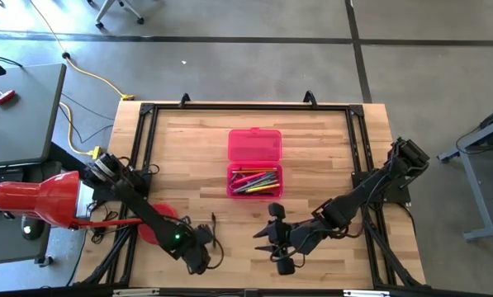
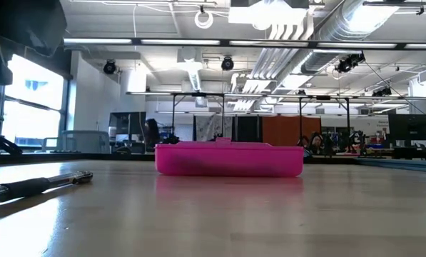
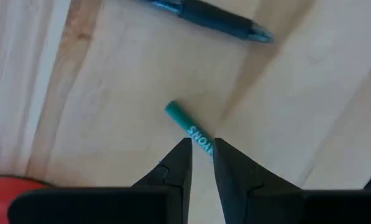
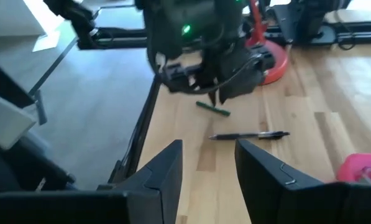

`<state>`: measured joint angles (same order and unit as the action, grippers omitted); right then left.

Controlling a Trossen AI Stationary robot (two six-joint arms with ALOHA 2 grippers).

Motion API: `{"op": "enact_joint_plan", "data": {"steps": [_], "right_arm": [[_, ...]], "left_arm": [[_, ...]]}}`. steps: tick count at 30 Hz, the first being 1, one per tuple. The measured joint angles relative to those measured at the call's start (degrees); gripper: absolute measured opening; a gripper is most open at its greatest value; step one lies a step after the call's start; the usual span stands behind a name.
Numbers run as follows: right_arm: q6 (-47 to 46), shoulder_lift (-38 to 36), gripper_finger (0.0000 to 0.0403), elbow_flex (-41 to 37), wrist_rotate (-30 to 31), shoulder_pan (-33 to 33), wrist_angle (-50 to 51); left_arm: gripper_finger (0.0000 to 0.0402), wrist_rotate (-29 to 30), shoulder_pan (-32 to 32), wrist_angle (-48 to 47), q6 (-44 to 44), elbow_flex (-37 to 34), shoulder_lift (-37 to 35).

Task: Pick & place school supplies into a supply box
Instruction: Put the black pen into the pink supply box

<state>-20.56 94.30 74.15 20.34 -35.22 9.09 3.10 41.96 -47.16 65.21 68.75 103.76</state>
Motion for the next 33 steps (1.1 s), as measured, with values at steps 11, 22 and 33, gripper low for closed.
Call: {"op": "enact_joint_plan", "data": {"steps": [11,22,33], "right_arm": [[6.6,0.2,0.0126,0.0,2.1,2.2,-3.9],[15.7,11.9,0.0126,0.0,-7.0,8.0,-15.1],[32.4,26.2,0.0126,2.2,-23.5,15.2,-28.8]], "left_arm": [[0.0095,-0.9,-1.1,-9.0,1.5,2.1,0.7],[0.0095,15.8,0.2,-38.3,8.9,11.6,-5.4],[0.0095,23.8,0.1,-43.0,11.8,11.7,-12.4]]}}
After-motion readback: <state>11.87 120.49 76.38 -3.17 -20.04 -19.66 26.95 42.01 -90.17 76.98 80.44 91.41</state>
